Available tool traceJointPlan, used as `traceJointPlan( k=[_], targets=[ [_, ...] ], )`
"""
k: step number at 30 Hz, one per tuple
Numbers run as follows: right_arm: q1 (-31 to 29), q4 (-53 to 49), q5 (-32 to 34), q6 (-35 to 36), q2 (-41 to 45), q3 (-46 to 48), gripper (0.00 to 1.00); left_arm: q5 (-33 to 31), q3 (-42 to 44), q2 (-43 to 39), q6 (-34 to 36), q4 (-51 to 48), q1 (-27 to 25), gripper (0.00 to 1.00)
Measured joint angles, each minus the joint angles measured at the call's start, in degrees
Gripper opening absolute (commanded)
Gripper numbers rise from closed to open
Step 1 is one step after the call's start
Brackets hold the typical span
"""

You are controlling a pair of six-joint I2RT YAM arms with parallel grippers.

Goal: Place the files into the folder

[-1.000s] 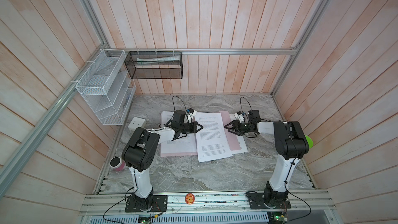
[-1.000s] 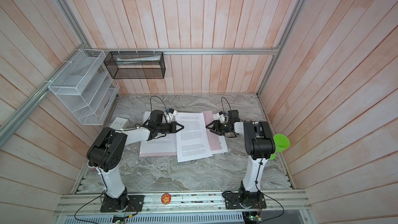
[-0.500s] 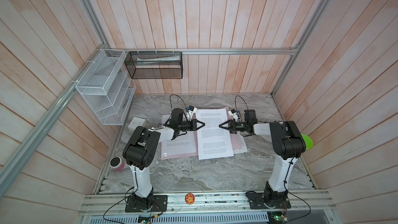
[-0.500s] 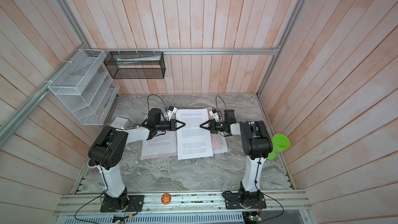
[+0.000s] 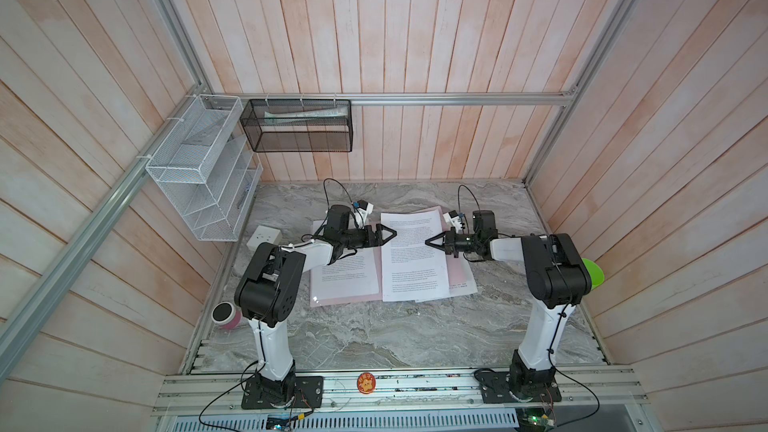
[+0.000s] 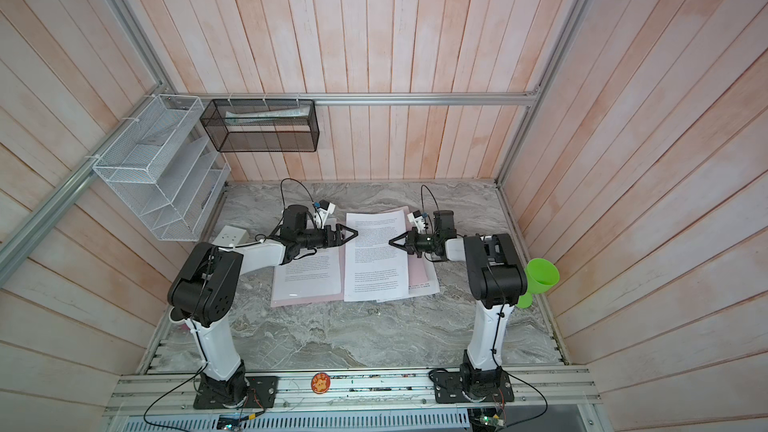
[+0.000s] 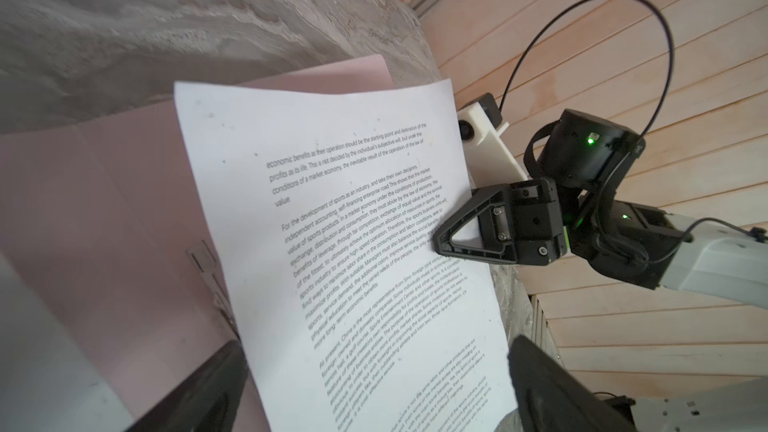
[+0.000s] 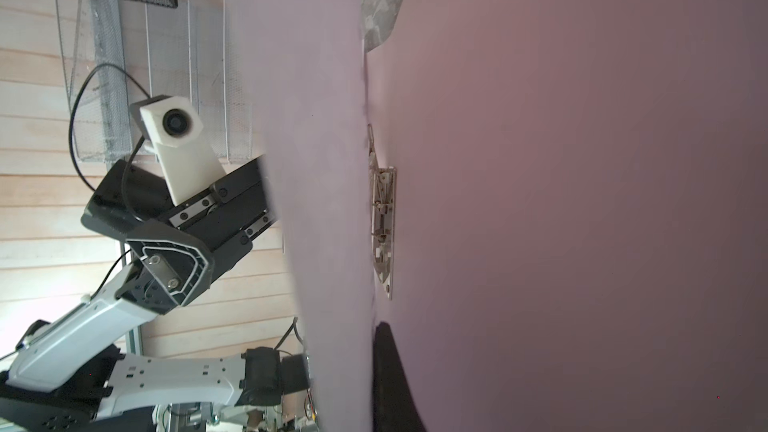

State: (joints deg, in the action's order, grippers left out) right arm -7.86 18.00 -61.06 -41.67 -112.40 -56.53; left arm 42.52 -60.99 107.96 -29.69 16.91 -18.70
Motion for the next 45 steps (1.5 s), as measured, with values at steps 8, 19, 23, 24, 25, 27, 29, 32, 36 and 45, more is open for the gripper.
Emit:
traceJointPlan(
  k=[8, 19, 23, 24, 25, 27, 29, 32, 36, 45],
  targets=[
    [3.37, -2.91, 4.24, 1.46, 2.91, 1.29, 0.00, -2.60, 1.79, -5.31, 1.81, -1.09, 2.40, 1.00],
    [3.74, -11.65, 5.38, 7.45, 2.93, 0.28, 0.00, -3.41, 4.57, -5.53, 2.49, -1.79, 2.40, 1.00],
    [4.52, -13.11, 5.95, 8.50, 3.69, 0.46, 0.00, -3.61, 4.76, -5.55, 2.51, -2.05, 2.40, 1.00],
    [4.59, -13.42, 5.97, 8.79, 4.04, 0.50, 0.00, -3.63, 4.76, -5.55, 2.51, -2.05, 2.40, 1.00],
    [4.63, -13.60, 5.97, 9.01, 4.35, 0.57, 0.00, -3.63, 4.76, -5.55, 2.51, -2.05, 2.40, 1.00],
    [4.63, -13.70, 5.92, 9.42, 4.63, 0.59, 0.00, -3.63, 4.76, -5.55, 2.51, -2.05, 2.40, 1.00],
    [4.57, -13.97, 5.84, 10.12, 4.61, 0.57, 0.00, -3.63, 4.76, -5.55, 2.54, -2.05, 2.40, 1.00],
    [4.31, -16.70, 5.31, 12.57, 3.69, -0.92, 0.00, -3.65, 4.83, -5.55, 2.56, -2.05, 2.40, 1.00],
    [3.50, -23.54, 5.64, 18.69, 1.40, -6.29, 0.00, -3.80, 4.87, -5.55, 2.95, -2.16, 2.40, 1.00],
    [3.04, -40.94, 7.85, 32.68, -4.13, -22.25, 0.00, -3.74, 4.87, -5.55, 3.61, -2.34, 2.40, 1.00]
  ],
)
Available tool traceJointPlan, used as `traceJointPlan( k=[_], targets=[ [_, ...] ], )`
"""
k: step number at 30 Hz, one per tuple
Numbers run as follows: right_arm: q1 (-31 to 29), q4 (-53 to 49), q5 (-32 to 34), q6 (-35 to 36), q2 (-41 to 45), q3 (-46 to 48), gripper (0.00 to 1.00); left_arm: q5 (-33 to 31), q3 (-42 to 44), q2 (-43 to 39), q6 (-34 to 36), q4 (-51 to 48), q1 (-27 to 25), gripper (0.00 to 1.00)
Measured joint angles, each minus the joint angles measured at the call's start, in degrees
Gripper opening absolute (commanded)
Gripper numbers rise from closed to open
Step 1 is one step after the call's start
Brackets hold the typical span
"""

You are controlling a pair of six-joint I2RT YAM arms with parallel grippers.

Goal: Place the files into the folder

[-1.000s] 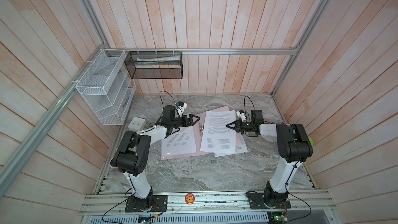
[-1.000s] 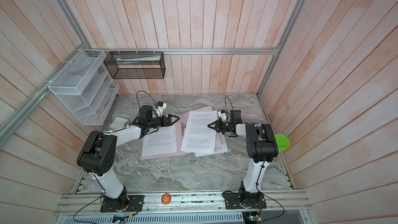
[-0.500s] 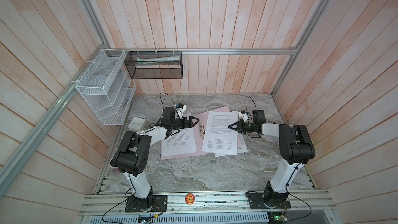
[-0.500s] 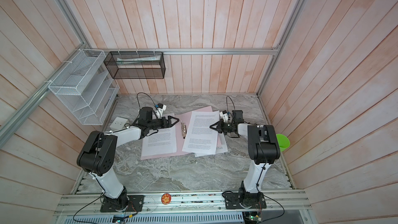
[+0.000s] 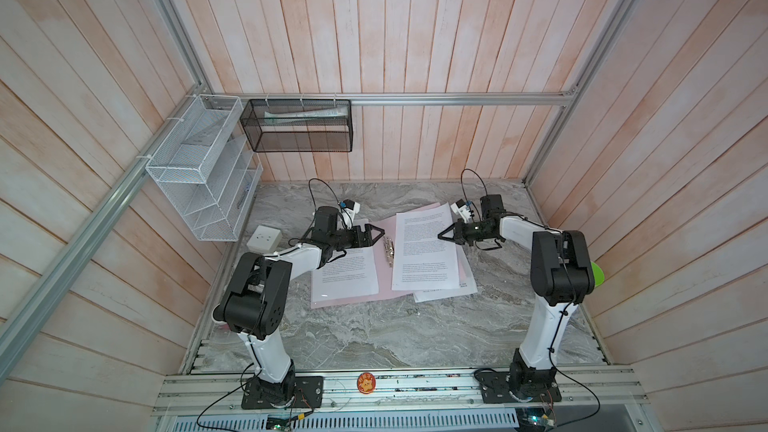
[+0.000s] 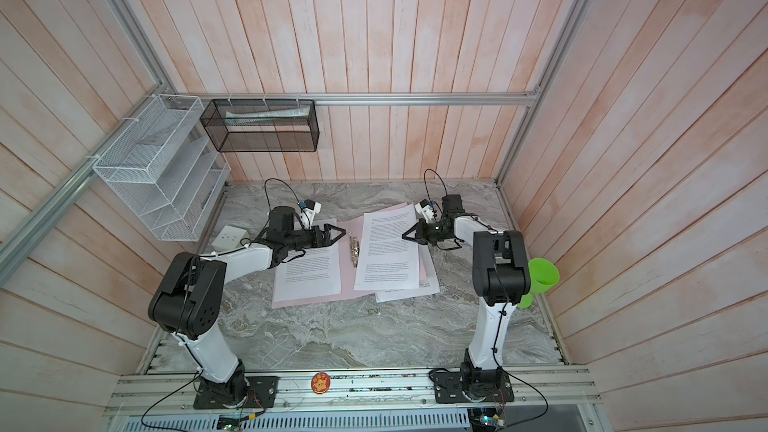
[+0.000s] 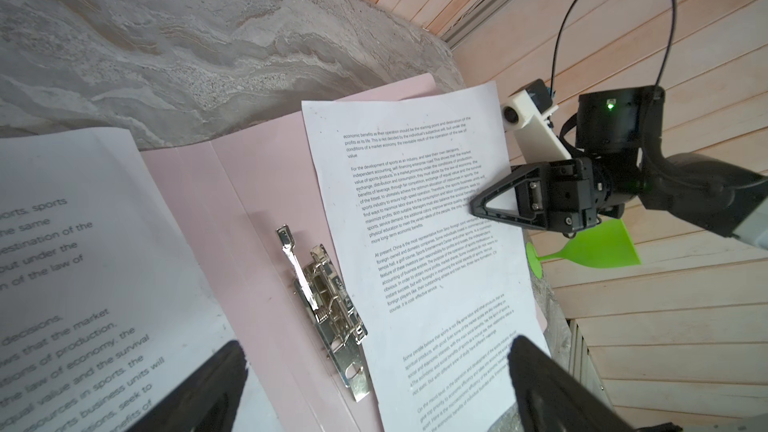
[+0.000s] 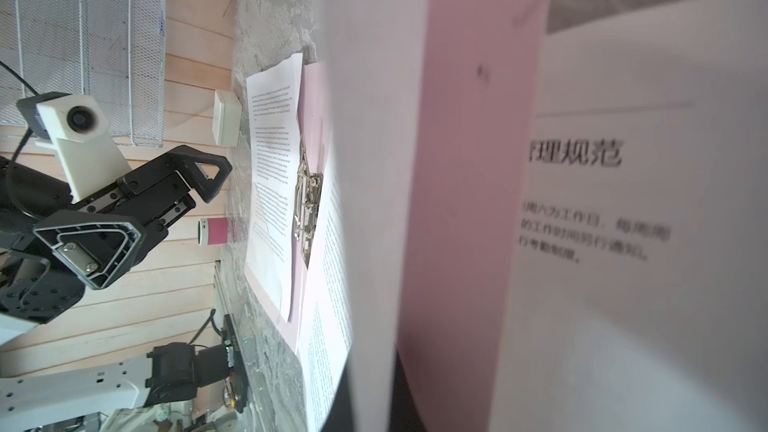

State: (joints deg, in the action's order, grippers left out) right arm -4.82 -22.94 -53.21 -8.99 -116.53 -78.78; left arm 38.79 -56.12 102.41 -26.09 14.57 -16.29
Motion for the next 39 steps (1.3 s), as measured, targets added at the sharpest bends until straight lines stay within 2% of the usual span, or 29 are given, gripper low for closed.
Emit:
traceJointPlan(
  k=[7, 16, 19, 21, 25, 26, 28, 33, 35, 36, 37, 38, 39],
  targets=[
    [-1.92, -10.64, 2.16, 6.97, -5.70, -9.40, 0.00, 0.02, 0.00, 0.00, 0.46, -0.26, 0.00, 1.00],
    [-5.05, -18.58, 6.01, 11.80, -9.99, -18.21, 0.02, 0.13, 0.00, 0.00, 0.66, -0.26, 0.00, 1.00],
    [-5.07, -19.30, 6.51, 12.07, -10.05, -18.93, 0.20, 0.20, 0.00, 0.00, 0.66, -0.31, 0.00, 1.00],
    [-5.05, -19.21, 6.78, 11.72, -10.05, -18.95, 0.40, 0.20, 0.00, 0.00, 0.68, -0.46, 0.00, 1.00],
    [-5.07, -17.55, 7.54, 9.18, -9.46, -17.84, 0.74, 0.17, 0.00, 0.02, 0.68, -0.50, 0.00, 1.00],
    [-5.07, -17.18, 7.56, 8.55, -8.96, -17.25, 0.78, 0.17, 0.00, 0.02, 0.68, -0.52, 0.00, 1.00],
    [-5.07, -16.85, 8.85, 7.13, -7.67, -16.35, 0.79, 0.09, 0.00, 0.02, 0.68, -0.72, 0.00, 1.00],
    [-4.20, -15.56, 17.49, 2.95, -0.98, -13.46, 0.79, -0.04, 0.00, 0.02, 0.63, -0.87, 0.00, 1.00],
    [-2.73, -14.73, 21.46, 1.70, 3.13, -11.43, 0.74, -0.04, 0.00, 0.02, 0.61, -0.87, 0.00, 1.00],
    [-1.60, -13.94, 23.02, 1.29, 5.44, -9.97, 0.59, -0.07, 0.02, 0.00, 0.61, -0.85, 0.00, 1.00],
    [-0.37, -13.07, 23.93, 0.90, 7.65, -8.31, 0.27, -0.07, 0.07, 0.00, 0.59, -0.85, 0.00, 1.00],
    [1.25, -11.72, 24.63, 0.63, 10.08, -5.95, 0.11, -0.07, 0.13, 0.00, 0.55, -0.81, 0.00, 1.00],
    [2.97, -10.29, 24.94, 0.20, 12.39, -3.21, 0.11, -0.11, 0.35, 0.00, 0.35, -0.61, 0.00, 1.00]
  ],
)
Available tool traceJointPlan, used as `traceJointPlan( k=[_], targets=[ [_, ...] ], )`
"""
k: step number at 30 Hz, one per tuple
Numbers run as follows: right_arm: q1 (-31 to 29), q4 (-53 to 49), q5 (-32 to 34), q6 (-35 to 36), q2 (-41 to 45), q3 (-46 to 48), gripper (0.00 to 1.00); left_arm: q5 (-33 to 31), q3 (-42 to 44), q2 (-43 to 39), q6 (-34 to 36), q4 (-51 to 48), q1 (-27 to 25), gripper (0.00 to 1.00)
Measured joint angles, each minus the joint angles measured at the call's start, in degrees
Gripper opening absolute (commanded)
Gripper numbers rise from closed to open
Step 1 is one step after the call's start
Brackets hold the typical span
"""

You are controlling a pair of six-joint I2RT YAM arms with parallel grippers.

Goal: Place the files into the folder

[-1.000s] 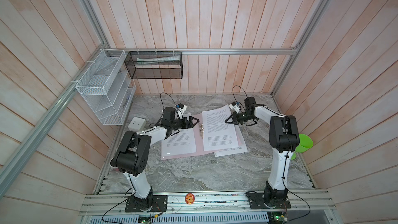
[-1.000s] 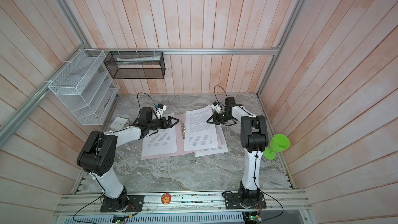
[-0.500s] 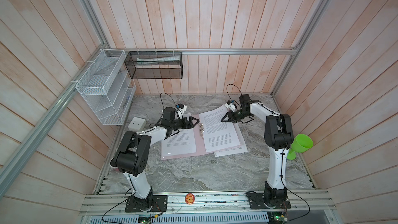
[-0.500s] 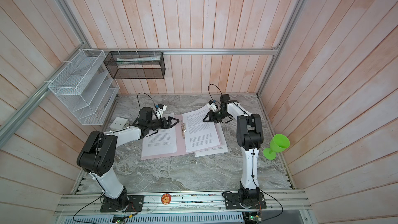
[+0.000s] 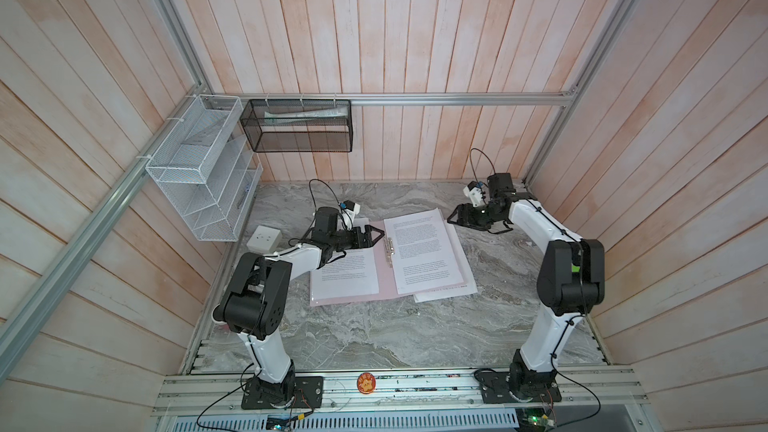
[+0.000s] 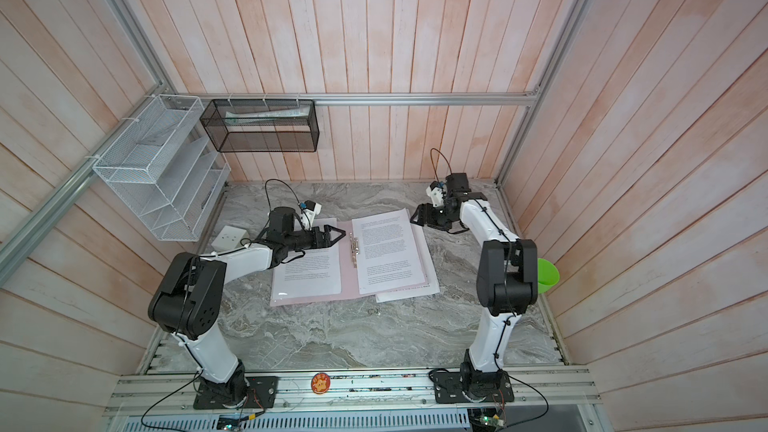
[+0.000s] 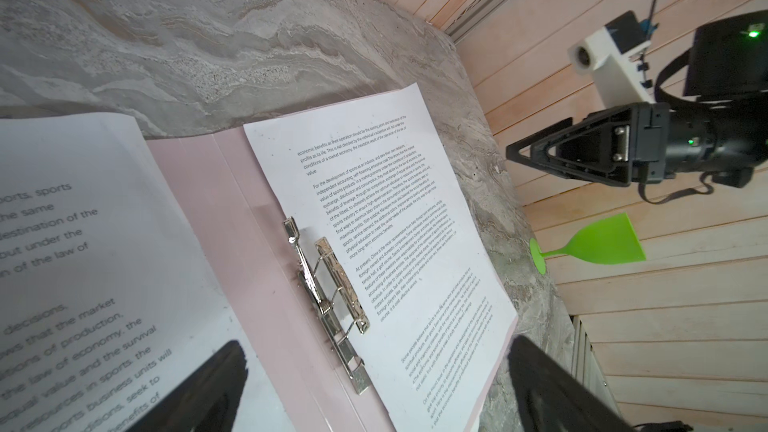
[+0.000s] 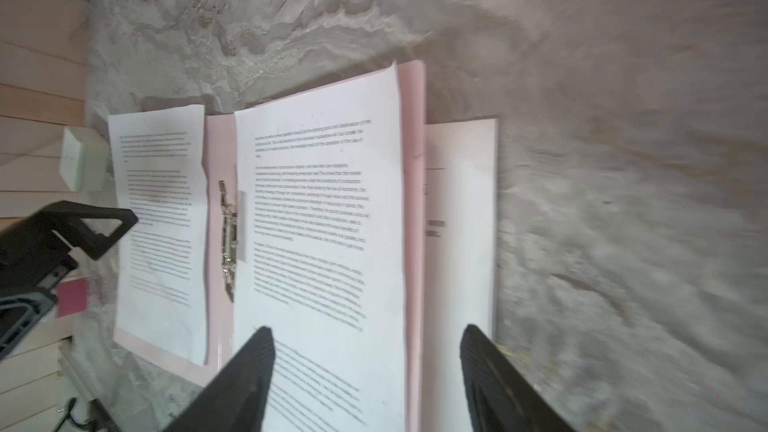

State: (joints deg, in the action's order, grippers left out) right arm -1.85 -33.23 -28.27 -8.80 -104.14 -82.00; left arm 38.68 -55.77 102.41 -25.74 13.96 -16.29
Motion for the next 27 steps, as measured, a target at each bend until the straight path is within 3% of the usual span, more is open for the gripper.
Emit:
traceJointPlan(
  k=[8, 18, 27],
  targets=[
    [11.78, 10.73, -6.82, -3.65, 6.21, 23.67, 0.45, -0.33, 0.66, -0.04, -2.38, 1.66, -2.80, 1.00],
    [11.74, 19.56, -13.88, -5.77, 5.73, 29.59, 0.43, 0.07, 3.04, -0.04, -4.31, 4.57, -5.16, 1.00],
    [11.74, 21.62, -17.09, -5.70, 0.44, 29.77, 0.40, 0.50, 4.37, 0.00, -4.20, 4.85, -5.49, 1.00]
  ],
)
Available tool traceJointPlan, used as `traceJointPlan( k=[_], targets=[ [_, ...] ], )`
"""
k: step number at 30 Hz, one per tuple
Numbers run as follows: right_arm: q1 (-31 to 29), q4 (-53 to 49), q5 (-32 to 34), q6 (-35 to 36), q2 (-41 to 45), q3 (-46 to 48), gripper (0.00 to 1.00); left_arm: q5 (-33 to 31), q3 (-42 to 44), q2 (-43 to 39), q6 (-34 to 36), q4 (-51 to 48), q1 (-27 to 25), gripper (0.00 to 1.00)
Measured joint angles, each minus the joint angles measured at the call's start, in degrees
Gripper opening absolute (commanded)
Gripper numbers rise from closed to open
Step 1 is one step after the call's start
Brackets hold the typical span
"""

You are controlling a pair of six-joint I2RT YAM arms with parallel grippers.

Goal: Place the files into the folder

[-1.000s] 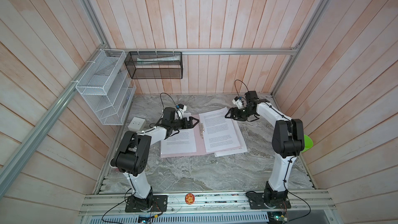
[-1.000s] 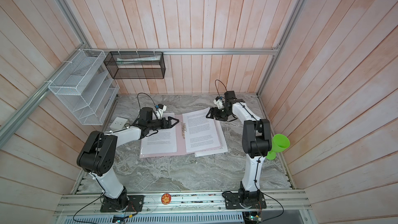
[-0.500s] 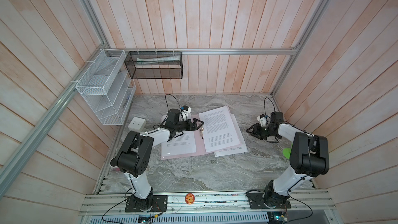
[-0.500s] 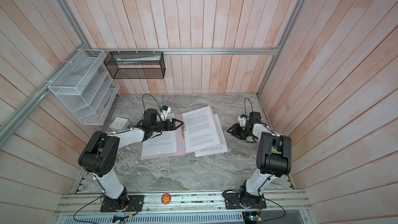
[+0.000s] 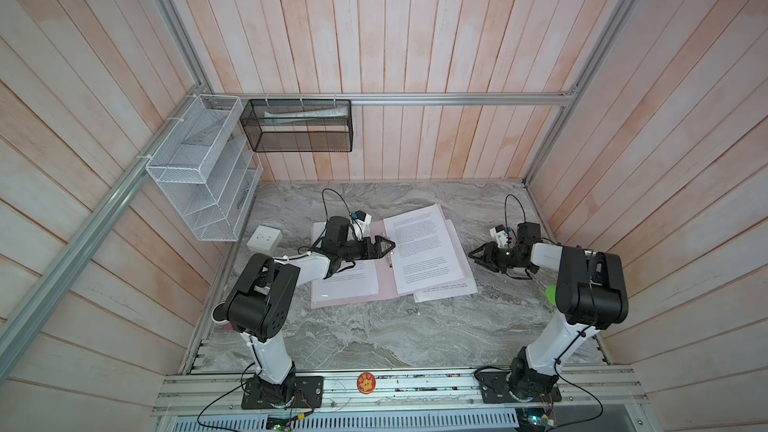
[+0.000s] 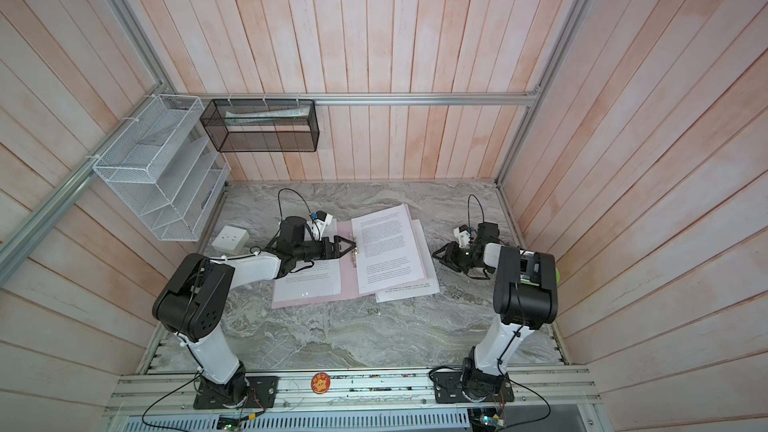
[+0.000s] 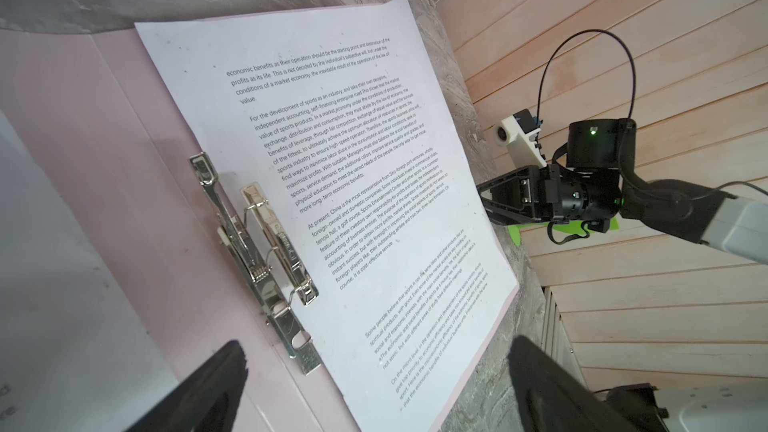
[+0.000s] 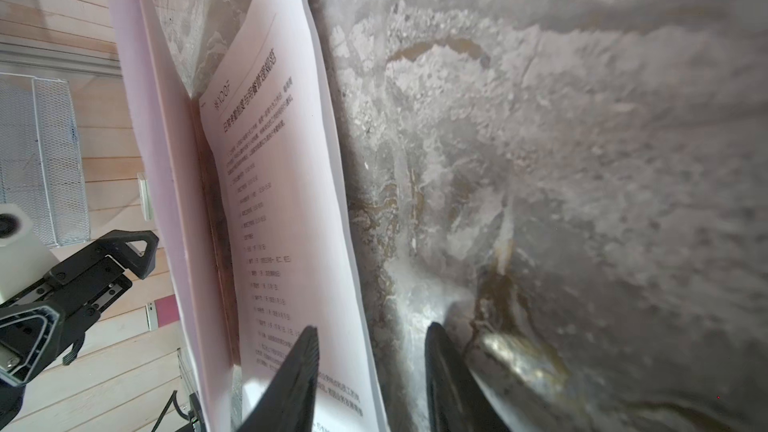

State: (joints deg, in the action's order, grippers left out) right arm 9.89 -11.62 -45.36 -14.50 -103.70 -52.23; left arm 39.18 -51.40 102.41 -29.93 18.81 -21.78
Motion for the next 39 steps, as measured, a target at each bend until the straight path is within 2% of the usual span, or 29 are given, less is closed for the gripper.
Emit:
traceJointPlan(
  k=[19, 31, 34, 38, 39],
  targets=[
    [-0.46, -2.23, -4.44, 3.87, -4.13, -2.49, 0.38, 1.79, -0.02, 2.82, 1.46, -0.35, 0.00, 1.00],
    [-3.23, -3.82, -14.36, 5.99, -11.32, -6.43, 0.34, 4.11, -0.37, 7.98, 1.40, 2.03, 0.33, 1.00],
    [-3.28, -3.85, -15.67, 5.95, -12.07, -6.43, 0.31, 4.55, -0.68, 8.66, 1.40, 2.80, 0.39, 1.00],
    [-3.34, -3.91, -16.26, 5.53, -13.11, -6.43, 0.16, 5.27, -0.83, 9.27, 1.27, 3.80, 0.63, 1.00],
    [-3.39, -3.89, -16.57, 5.46, -13.55, -6.43, 0.10, 5.42, -0.90, 9.40, 1.22, 4.04, 0.66, 1.00]
  ],
)
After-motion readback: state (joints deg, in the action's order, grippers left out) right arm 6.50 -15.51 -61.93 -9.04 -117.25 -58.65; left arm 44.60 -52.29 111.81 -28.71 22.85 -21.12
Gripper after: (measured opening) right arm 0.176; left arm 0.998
